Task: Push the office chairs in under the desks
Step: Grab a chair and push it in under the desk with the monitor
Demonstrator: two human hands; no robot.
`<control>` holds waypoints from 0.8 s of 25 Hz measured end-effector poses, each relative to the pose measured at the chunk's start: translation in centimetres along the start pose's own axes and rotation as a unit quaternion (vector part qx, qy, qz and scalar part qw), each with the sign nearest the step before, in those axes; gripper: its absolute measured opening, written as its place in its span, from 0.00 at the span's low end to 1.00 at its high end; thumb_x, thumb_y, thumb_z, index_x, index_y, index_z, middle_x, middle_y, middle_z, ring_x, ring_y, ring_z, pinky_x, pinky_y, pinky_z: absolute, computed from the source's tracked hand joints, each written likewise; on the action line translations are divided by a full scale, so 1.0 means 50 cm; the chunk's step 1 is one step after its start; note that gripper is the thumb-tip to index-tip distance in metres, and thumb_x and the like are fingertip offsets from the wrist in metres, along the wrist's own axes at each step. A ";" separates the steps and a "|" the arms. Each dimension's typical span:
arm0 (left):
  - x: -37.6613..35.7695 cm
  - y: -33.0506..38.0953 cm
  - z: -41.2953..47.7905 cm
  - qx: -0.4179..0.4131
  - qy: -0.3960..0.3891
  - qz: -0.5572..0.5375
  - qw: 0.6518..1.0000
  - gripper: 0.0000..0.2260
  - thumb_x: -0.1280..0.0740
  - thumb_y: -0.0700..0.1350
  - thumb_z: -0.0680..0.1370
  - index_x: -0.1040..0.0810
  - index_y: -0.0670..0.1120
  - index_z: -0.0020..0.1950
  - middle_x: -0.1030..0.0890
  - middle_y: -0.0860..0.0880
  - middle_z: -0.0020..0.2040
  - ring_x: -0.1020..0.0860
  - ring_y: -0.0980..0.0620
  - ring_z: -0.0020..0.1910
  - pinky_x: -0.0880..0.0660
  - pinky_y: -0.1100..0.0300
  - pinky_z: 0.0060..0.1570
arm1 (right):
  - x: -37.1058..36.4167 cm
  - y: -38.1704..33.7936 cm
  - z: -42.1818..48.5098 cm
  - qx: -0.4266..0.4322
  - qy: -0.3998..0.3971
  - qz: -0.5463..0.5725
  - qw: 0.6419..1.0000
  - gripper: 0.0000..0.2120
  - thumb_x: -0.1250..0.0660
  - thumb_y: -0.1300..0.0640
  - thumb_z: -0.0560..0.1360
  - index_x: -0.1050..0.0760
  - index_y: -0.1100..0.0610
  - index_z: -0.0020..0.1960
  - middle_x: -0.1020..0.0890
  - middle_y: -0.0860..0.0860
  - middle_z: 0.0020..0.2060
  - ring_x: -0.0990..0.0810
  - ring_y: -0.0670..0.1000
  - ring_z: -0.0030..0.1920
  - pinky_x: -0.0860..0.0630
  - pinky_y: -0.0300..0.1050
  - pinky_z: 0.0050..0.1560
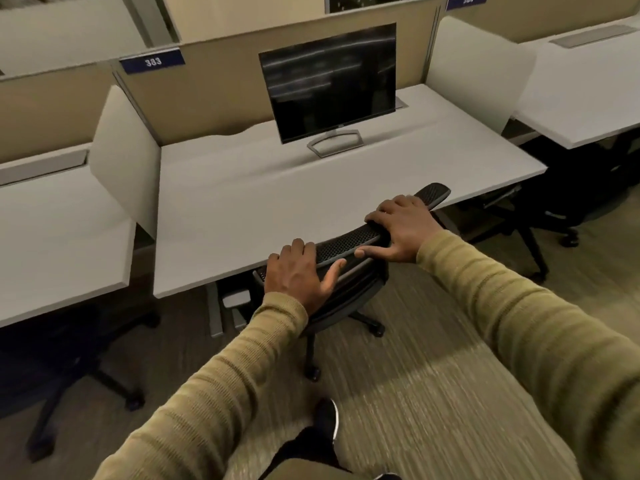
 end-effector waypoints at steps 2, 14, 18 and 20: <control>0.004 0.010 -0.008 -0.002 0.020 -0.002 1.000 0.30 0.48 0.70 0.77 0.22 0.46 0.53 0.22 0.46 0.47 0.24 0.45 0.43 0.28 0.52 0.43 | -0.002 0.006 -0.003 0.004 0.009 0.000 1.000 0.52 0.60 0.14 0.60 0.26 0.47 0.66 0.24 0.51 0.60 0.30 0.55 0.62 0.36 0.55 0.64; 0.025 0.067 0.018 -0.018 0.111 -0.047 0.993 0.29 0.43 0.71 0.76 0.19 0.46 0.48 0.20 0.48 0.41 0.22 0.45 0.37 0.26 0.54 0.38 | -0.003 0.090 -0.061 -0.043 0.181 0.057 0.981 0.46 0.52 0.14 0.61 0.22 0.51 0.49 0.23 0.51 0.44 0.27 0.56 0.49 0.32 0.53 0.53; 0.018 0.103 0.039 -0.033 0.130 -0.053 0.990 0.29 0.42 0.70 0.76 0.19 0.45 0.48 0.20 0.47 0.40 0.22 0.45 0.36 0.25 0.53 0.38 | 0.001 0.136 -0.054 -0.044 0.186 0.047 0.980 0.46 0.51 0.13 0.60 0.21 0.52 0.48 0.23 0.50 0.44 0.27 0.55 0.48 0.32 0.53 0.53; 0.013 0.105 0.060 -0.030 0.132 -0.054 0.989 0.29 0.42 0.70 0.76 0.19 0.45 0.47 0.20 0.47 0.40 0.23 0.45 0.35 0.26 0.54 0.37 | 0.002 0.149 -0.035 -0.044 0.184 0.047 0.981 0.45 0.50 0.14 0.60 0.21 0.51 0.48 0.23 0.50 0.44 0.28 0.54 0.48 0.32 0.52 0.53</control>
Point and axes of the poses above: each hand's wrist, its own z-axis towards the middle knuckle, its own x-axis out of the back of the hand, y = z × x, the point moved 8 cm from there along z, towards the middle knuckle
